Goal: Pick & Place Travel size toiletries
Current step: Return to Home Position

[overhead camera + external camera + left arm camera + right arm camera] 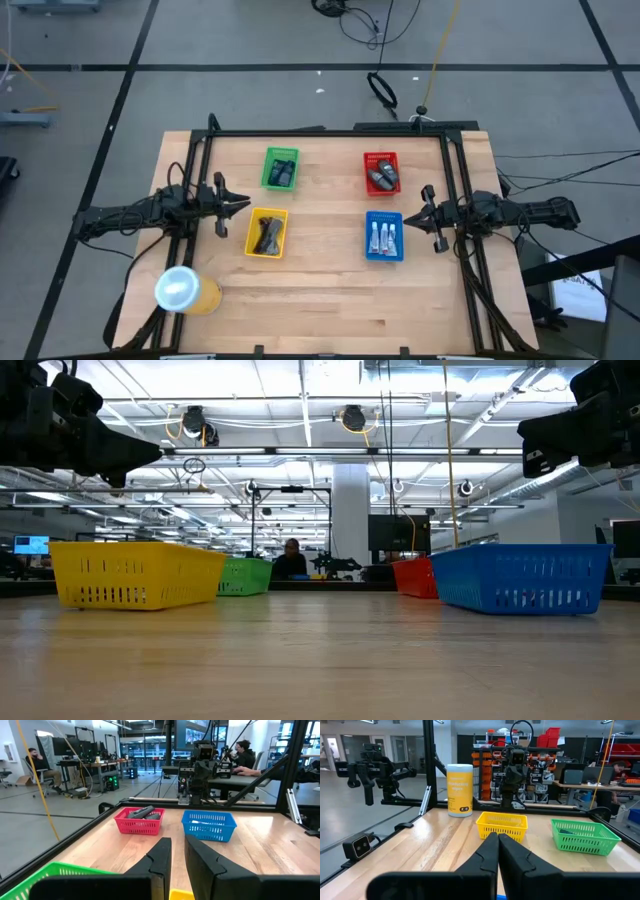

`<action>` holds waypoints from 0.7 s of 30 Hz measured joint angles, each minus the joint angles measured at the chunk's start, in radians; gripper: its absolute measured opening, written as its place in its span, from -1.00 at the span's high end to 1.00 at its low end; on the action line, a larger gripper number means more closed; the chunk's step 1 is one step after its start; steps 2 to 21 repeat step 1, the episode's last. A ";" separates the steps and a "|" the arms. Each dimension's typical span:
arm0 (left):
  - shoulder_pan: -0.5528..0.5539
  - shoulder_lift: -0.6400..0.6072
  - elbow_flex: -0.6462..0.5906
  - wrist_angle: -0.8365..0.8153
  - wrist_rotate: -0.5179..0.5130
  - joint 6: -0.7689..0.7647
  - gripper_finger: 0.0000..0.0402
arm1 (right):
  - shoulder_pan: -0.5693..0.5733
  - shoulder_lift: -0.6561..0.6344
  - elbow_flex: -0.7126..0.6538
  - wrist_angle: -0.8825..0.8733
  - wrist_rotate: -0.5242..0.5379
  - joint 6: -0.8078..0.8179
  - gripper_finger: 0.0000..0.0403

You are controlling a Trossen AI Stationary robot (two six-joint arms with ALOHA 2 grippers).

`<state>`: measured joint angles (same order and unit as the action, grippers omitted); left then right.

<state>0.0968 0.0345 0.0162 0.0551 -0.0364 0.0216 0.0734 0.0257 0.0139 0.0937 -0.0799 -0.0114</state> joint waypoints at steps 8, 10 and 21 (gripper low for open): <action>0.000 0.000 0.000 0.000 0.000 0.000 0.75 | 0.000 0.000 0.000 0.000 0.000 0.000 1.00; 0.000 0.000 0.000 0.000 0.000 0.000 0.75 | 0.000 0.000 0.000 0.000 0.000 0.000 1.00; 0.000 0.000 0.000 0.000 0.000 0.000 0.75 | 0.000 0.000 0.000 0.000 0.000 0.000 1.00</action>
